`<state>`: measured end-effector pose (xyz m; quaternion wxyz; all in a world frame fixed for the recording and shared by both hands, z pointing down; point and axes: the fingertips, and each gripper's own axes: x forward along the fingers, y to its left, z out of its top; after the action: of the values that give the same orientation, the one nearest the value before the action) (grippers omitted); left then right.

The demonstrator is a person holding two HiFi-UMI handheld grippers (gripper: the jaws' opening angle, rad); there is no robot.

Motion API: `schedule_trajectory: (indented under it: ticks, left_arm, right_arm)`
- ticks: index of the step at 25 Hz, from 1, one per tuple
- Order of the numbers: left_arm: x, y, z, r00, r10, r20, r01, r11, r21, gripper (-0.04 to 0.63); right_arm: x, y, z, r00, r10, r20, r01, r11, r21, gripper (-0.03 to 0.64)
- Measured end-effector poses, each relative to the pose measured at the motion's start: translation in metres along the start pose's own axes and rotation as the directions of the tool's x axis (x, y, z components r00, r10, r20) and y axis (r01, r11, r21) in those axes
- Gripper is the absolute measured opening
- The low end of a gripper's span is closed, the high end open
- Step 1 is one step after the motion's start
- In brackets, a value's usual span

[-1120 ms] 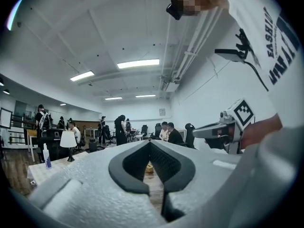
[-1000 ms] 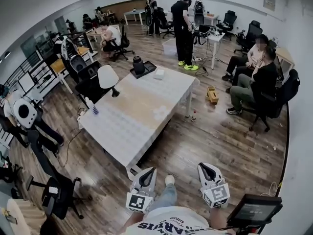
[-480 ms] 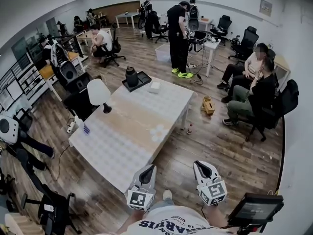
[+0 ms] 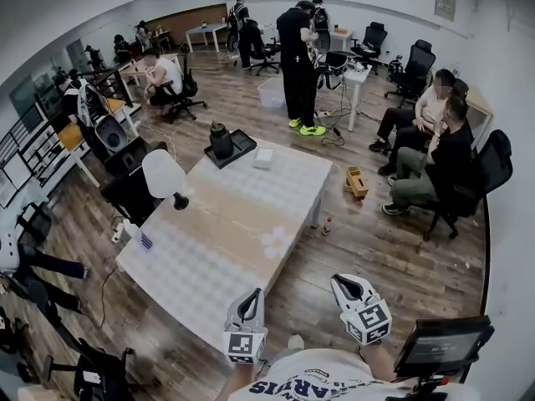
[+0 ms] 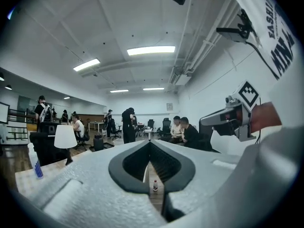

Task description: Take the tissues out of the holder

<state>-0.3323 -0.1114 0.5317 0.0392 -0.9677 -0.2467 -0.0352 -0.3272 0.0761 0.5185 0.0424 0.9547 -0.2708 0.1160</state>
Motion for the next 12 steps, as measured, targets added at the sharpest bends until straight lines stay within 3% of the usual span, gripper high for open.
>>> schedule_trajectory:
  ticks: [6, 12]
  left_arm:
    - [0.006, 0.016, -0.033, 0.998, 0.036, -0.052, -0.037, 0.999, -0.02, 0.003]
    - [0.039, -0.007, -0.021, 0.997, -0.066, -0.046, 0.066, 0.998, -0.006, 0.003]
  right_arm:
    - [0.018, 0.003, -0.017, 0.999, 0.035, -0.003, -0.035, 0.999, 0.001, 0.011]
    - [0.016, -0.016, -0.015, 1.0, -0.002, 0.006, 0.002, 1.0, 0.003, 0.011]
